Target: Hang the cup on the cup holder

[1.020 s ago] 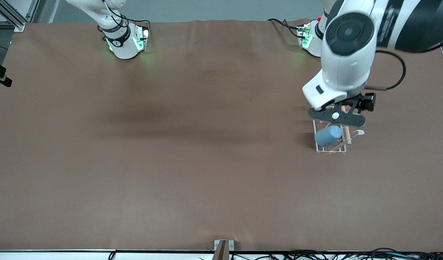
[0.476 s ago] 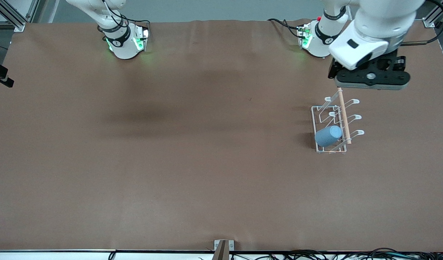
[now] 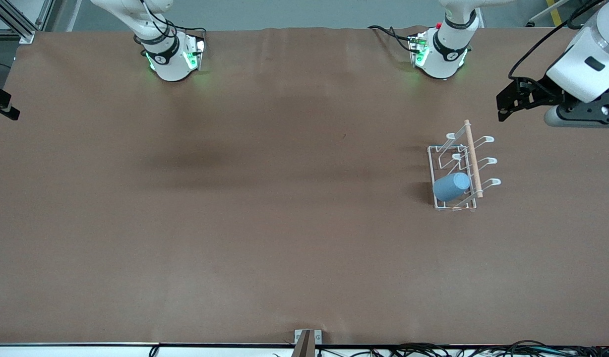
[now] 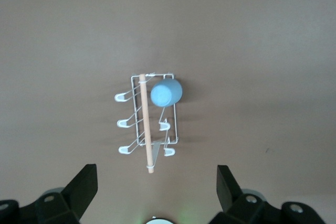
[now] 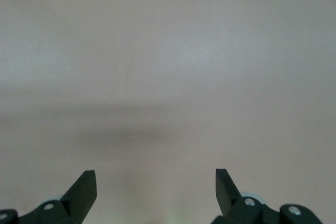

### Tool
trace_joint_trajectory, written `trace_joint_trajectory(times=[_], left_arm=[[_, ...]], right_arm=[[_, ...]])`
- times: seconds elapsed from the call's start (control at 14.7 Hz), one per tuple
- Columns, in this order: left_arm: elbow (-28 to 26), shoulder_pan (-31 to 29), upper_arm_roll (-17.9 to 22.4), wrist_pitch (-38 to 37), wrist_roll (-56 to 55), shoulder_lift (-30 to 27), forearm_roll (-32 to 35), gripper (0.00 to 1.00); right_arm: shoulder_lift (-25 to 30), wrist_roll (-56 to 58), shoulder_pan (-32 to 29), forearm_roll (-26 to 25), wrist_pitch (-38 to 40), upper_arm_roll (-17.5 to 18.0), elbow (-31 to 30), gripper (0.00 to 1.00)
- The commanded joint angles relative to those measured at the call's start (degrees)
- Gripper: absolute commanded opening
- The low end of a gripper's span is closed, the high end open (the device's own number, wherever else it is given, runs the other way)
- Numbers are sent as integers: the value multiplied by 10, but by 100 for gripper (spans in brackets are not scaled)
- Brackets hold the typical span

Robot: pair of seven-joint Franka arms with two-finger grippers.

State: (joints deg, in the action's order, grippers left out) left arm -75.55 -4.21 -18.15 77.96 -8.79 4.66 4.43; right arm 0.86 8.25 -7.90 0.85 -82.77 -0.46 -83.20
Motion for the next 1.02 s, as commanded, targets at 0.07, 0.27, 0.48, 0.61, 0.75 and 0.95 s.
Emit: trace_joint_trajectory(times=[0.07, 0.27, 0.48, 0.61, 0.75, 0.95], left_arm=[[-71, 33, 69, 18, -2, -51, -26, 100], [-140, 43, 102, 55, -2, -90, -36, 100], [-208, 41, 102, 99, -2, -133, -37, 100], [-221, 40, 102, 101, -1, -141, -37, 100], [-226, 39, 96, 103, 0, -143, -37, 100], [-226, 39, 96, 103, 1, -143, -37, 100]], right_arm=[[8, -8, -12, 9, -6, 8, -11, 100], [7, -9, -11, 9, -6, 8, -11, 100], [7, -8, -12, 9, -6, 8, -11, 100], [7, -8, -12, 8, -6, 8, -11, 100], [7, -9, -12, 9, -5, 8, -11, 100], [7, -9, -12, 9, -5, 8, -11, 100]])
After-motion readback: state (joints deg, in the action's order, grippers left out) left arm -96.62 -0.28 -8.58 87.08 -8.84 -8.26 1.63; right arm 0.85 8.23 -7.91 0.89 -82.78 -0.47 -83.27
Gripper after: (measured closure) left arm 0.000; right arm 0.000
